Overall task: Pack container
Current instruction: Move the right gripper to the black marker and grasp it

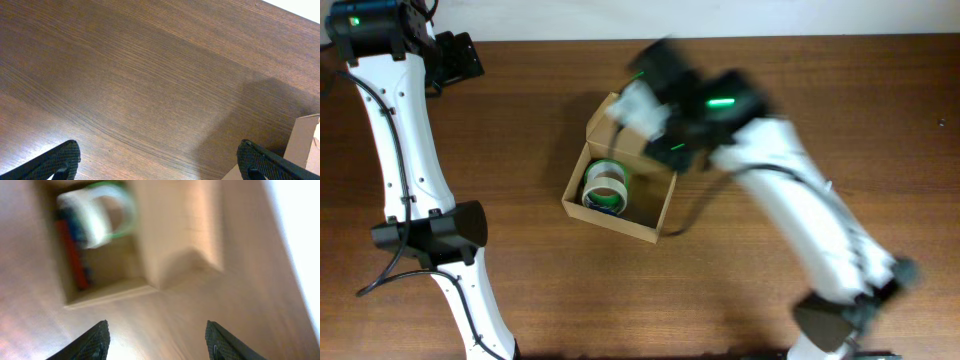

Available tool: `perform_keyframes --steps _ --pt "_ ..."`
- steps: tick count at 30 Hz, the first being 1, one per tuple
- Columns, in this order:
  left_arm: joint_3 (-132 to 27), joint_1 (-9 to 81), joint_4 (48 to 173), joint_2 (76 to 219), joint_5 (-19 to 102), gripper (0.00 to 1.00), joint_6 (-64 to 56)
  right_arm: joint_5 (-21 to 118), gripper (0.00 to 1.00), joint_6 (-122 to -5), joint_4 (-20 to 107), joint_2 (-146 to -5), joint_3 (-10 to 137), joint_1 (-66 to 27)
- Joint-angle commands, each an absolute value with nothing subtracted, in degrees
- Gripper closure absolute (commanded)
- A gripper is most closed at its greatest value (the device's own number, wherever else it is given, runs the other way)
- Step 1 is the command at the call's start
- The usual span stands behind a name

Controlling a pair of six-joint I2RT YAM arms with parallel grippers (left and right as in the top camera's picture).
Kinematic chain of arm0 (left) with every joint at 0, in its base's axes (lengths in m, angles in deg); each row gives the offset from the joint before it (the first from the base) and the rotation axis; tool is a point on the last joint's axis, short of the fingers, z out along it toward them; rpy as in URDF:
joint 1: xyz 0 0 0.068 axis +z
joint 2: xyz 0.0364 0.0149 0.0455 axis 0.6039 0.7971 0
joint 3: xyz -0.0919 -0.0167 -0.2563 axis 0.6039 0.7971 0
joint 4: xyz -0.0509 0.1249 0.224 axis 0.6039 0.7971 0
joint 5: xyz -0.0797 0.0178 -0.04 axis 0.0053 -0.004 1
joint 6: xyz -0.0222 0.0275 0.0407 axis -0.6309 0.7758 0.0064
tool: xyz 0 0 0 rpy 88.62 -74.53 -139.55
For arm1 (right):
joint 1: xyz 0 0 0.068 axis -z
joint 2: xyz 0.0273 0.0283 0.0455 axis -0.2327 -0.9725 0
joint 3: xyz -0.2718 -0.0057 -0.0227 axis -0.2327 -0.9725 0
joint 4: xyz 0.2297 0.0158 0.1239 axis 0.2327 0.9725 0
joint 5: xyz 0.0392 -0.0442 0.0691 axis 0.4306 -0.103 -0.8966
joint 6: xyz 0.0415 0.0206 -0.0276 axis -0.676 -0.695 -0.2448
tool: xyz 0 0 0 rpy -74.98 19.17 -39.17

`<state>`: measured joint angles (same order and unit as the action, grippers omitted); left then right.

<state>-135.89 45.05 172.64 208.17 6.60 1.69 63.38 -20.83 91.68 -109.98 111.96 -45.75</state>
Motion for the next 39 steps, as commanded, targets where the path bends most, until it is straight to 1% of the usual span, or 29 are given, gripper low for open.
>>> perform_keyframes --steps 1,5,8,9,10,11,13,18,22,28,33,39 --pt "-135.69 45.20 172.66 208.04 6.18 0.00 2.39 66.57 0.37 -26.82 90.45 -104.43 111.28 -36.07" --pt "-135.69 45.20 172.66 208.04 6.18 0.00 2.39 64.71 0.36 -36.02 87.26 -100.95 106.25 -18.72" --pt "-135.69 45.20 172.66 208.04 6.18 0.00 2.39 60.52 0.38 -44.61 87.70 -102.40 101.99 -9.43" --pt "-135.72 45.20 172.66 208.04 6.18 0.00 2.39 56.91 0.40 -48.44 87.72 -103.88 98.06 -5.14" --pt "-135.69 45.20 172.66 208.04 6.18 0.00 2.39 55.25 0.41 -50.10 87.48 -104.67 95.70 -3.57" --pt "-135.69 45.20 172.66 208.04 6.18 0.00 2.39 54.37 0.44 -51.58 87.17 -105.24 93.56 -2.56" --pt "-135.72 45.20 172.66 208.04 6.18 0.00 2.39 54.24 0.45 -55.67 85.14 -106.09 88.70 -1.38" --pt "-135.72 45.20 172.66 208.04 6.18 0.00 2.39 53.74 0.44 -63.43 75.74 -106.48 75.70 -1.43" --pt "-135.72 45.20 172.66 208.04 6.18 0.00 2.39 53.61 0.44 -64.92 69.58 -106.53 68.38 -1.30" --pt "-135.69 45.20 172.66 208.04 6.18 0.00 2.39 53.63 0.44 -68.09 64.94 -106.81 63.37 0.54" --pt "-135.69 45.20 172.66 208.04 6.18 0.00 2.39 53.61 0.44 -69.35 65.21 -108.32 62.19 2.62" --pt "-135.72 45.20 172.66 208.04 6.18 0.00 2.39 53.52 0.44 -69.84 65.14 -111.07 61.01 2.79"
